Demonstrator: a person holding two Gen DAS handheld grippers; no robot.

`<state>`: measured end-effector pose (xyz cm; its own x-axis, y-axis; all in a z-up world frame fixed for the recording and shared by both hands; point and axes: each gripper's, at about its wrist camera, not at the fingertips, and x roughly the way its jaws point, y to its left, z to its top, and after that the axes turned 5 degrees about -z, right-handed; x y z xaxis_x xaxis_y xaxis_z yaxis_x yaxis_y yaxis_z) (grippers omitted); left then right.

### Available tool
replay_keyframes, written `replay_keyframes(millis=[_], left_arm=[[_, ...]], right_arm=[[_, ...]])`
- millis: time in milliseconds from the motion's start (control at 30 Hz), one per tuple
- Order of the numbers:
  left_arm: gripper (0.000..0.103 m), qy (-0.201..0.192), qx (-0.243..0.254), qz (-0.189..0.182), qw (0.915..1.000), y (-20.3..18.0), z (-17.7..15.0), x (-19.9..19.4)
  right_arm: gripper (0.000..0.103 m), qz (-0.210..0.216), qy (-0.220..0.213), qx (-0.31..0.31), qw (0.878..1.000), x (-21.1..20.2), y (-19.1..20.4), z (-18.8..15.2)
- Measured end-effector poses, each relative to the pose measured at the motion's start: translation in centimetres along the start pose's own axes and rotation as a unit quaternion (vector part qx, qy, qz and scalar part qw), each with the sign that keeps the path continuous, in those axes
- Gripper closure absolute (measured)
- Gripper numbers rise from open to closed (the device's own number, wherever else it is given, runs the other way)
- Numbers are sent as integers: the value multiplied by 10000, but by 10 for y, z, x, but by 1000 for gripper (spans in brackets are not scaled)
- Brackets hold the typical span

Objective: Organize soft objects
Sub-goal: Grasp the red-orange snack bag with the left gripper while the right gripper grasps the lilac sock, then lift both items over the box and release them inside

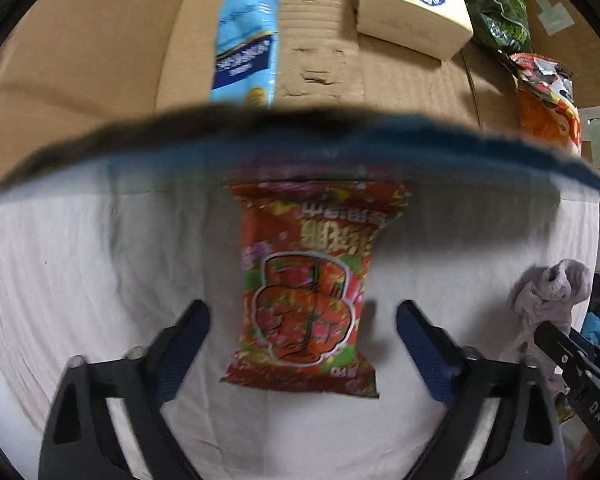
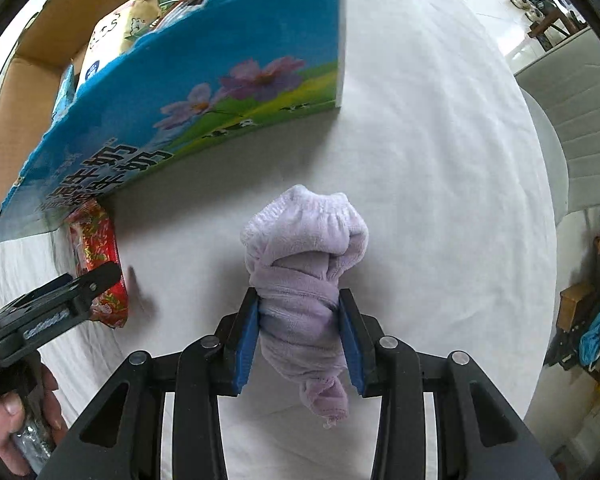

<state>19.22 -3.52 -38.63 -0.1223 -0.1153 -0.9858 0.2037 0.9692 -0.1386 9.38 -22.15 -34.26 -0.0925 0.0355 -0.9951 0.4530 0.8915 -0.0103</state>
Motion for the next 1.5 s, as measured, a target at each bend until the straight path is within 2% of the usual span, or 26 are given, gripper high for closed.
replay_keyframes(millis=[33,100,200,233,500,633,733,833,900,1133,1300,1500], left_arm=[[37,50,19,-19,10000,-3,2,2],[42,109,44,72,9999,-7,5,6],[56,31,49,181,9998,-6,6,6],[56,11,29,141,9999,-5,4,6],[57,194,-9,66,9998,-4,-40,9],[55,205,-11,166,9996,-7,-48,15],[54,280,-99,144,9995,-11,-48,19],[52,327,-81,194,9992,2,-30,25],[51,312,-81,204,9993,-6,-24,27],[54,195,-237,169,9994,3,-17,20],[57,102,-272,145,9995,2,-32,14],[58,-160,-224,-56,9996,-4,-52,-12]], right_arm=[[63,9,14,-1,10000,0,-1,-1],[63,-7,20,-3,10000,1,2,0],[63,-13,45,-47,10000,2,5,9],[63,-11,55,-72,10000,-4,-4,18],[63,-99,247,-250,9993,12,2,23],[62,-123,412,-224,9988,25,4,25],[62,-151,433,-244,9987,26,6,26],[62,-184,471,-276,9983,26,10,27],[62,-228,503,-298,9980,28,12,30],[62,-356,623,-381,9967,41,19,34],[64,-313,472,-481,9972,30,23,25],[64,96,237,-674,9974,-13,32,9]])
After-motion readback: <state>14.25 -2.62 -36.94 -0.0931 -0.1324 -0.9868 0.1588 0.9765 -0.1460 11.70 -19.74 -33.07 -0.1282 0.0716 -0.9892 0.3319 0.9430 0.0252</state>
